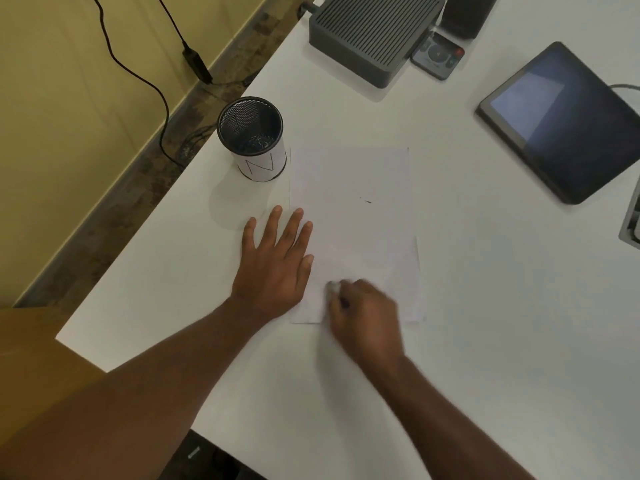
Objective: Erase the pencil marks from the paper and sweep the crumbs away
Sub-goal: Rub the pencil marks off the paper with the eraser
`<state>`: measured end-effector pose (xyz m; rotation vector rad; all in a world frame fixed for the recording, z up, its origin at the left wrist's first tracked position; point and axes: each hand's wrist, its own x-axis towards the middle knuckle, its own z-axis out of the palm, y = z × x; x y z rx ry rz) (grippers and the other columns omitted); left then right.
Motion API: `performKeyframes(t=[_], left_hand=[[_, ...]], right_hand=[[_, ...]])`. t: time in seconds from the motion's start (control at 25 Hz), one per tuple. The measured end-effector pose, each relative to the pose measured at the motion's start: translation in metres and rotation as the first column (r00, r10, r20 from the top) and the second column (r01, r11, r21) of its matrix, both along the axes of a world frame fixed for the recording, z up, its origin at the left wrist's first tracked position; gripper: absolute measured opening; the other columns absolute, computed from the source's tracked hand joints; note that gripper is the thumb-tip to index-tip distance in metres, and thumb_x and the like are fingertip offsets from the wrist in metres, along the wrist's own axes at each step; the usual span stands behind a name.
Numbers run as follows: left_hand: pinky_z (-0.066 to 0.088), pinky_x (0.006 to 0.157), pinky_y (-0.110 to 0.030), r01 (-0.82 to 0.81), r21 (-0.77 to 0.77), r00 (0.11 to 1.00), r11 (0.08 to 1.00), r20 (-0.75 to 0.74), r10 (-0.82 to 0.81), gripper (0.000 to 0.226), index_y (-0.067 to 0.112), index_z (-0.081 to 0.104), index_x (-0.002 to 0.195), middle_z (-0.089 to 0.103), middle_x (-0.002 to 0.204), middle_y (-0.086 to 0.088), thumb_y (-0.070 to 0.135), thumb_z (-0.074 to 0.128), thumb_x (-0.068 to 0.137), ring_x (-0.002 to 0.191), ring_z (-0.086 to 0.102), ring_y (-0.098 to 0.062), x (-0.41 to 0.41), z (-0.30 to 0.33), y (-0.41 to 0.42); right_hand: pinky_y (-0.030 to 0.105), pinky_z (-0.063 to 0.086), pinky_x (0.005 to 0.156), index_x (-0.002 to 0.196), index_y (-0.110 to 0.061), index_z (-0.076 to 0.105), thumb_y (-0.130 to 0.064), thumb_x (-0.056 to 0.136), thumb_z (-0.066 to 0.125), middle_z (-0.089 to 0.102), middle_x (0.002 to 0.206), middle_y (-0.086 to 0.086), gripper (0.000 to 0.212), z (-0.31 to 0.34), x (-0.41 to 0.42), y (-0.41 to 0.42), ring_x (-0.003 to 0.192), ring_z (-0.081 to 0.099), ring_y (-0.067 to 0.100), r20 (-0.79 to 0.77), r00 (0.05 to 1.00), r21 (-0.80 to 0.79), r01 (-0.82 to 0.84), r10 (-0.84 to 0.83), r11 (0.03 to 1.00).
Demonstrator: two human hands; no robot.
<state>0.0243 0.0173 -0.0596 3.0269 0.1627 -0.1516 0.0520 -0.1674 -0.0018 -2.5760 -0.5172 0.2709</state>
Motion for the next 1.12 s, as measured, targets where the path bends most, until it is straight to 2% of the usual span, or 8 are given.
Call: performKeyframes(t=[0.08,0.28,0.44,0.52,0.64,0.76,0.92,1.12], left_hand=[[0.020,0.121,-0.068,0.008,0.004,1.000,1.000,-0.012,-0.008,0.059,0.015,0.030,0.161,0.025,0.171,-0.010,0.044,0.024,0.110,0.158,0.021,-0.040,-0.001,0.000,-0.001],[0.019,0.121,-0.070,0.038,-0.044,0.999,0.998,-0.032,-0.039,0.058,0.018,0.034,0.160,0.024,0.171,-0.010,0.044,0.022,0.110,0.158,0.020,-0.041,0.001,0.009,0.002],[0.000,0.124,-0.070,0.187,-0.202,0.975,0.961,-0.078,-0.206,0.061,0.027,0.031,0.161,0.007,0.173,0.006,0.050,0.029,0.105,0.161,-0.004,-0.032,-0.018,0.010,0.012],[-0.008,0.125,-0.066,0.212,-0.211,0.953,0.954,-0.171,-0.250,0.071,0.031,0.018,0.164,-0.006,0.172,0.013,0.059,0.027,0.100,0.160,-0.016,-0.027,-0.023,0.012,0.017],[-0.022,0.122,-0.059,0.242,-0.160,0.922,0.957,-0.269,-0.278,0.083,0.038,-0.011,0.162,-0.032,0.166,0.017,0.072,0.023,0.094,0.153,-0.036,-0.022,-0.020,0.015,0.021],[-0.026,0.121,-0.057,0.243,-0.173,0.912,0.954,-0.295,-0.286,0.088,0.039,-0.021,0.158,-0.039,0.162,0.019,0.074,0.027,0.093,0.150,-0.042,-0.020,-0.018,0.016,0.021],[-0.026,0.121,-0.058,0.183,-0.214,0.920,0.960,-0.306,-0.244,0.095,0.031,-0.019,0.161,-0.039,0.161,0.021,0.070,0.032,0.091,0.150,-0.042,-0.018,-0.018,0.021,0.017],[-0.030,0.119,-0.055,0.191,-0.186,0.922,0.964,-0.303,-0.242,0.096,0.033,-0.032,0.154,-0.042,0.160,0.019,0.071,0.030,0.091,0.149,-0.043,-0.019,-0.017,0.022,0.014]], right_hand=[[0.024,0.030,0.049,0.063,-0.013,0.058,-0.017,0.088,0.064,0.053,0.058,0.002,0.027,-0.002,-0.013,-0.002,0.049,0.048,0.020,-0.002,0.998,0.018,-0.069,0.069,0.997],[0.013,0.018,0.047,0.060,-0.024,0.034,-0.024,0.092,0.060,0.035,0.053,-0.009,0.041,-0.002,0.018,-0.024,0.045,0.035,0.007,-0.024,0.979,-0.006,0.201,-0.201,0.980],[0.012,0.016,0.048,0.063,-0.024,0.036,-0.024,0.093,0.060,0.035,0.055,-0.009,0.038,-0.008,0.010,-0.024,0.047,0.036,0.006,-0.035,0.979,0.026,0.202,-0.201,0.979],[0.011,0.016,0.048,0.064,-0.024,0.038,-0.024,0.092,0.060,0.036,0.056,-0.010,0.036,-0.009,0.015,-0.025,0.046,0.035,0.007,-0.014,0.974,0.016,0.228,-0.228,0.974],[0.018,0.021,0.048,0.065,-0.019,0.053,-0.020,0.090,0.063,0.045,0.059,-0.008,0.027,-0.006,-0.005,-0.005,0.048,0.038,0.009,-0.004,0.994,0.018,0.105,-0.105,0.994],[0.025,0.033,0.048,0.070,-0.014,0.062,-0.019,0.088,0.064,0.055,0.062,0.002,0.019,-0.008,-0.016,-0.003,0.051,0.052,0.022,0.039,0.994,0.017,-0.105,0.104,0.994],[0.026,0.028,0.048,0.063,-0.014,0.060,-0.020,0.089,0.064,0.053,0.058,0.003,0.027,-0.004,0.036,-0.027,0.052,0.055,0.027,0.137,0.971,-0.047,0.201,-0.194,0.978],[0.029,0.040,0.045,0.066,-0.011,0.060,-0.017,0.089,0.063,0.055,0.061,0.006,0.024,-0.007,-0.002,-0.002,0.048,0.053,0.028,0.112,0.979,-0.023,-0.171,0.173,0.985]])
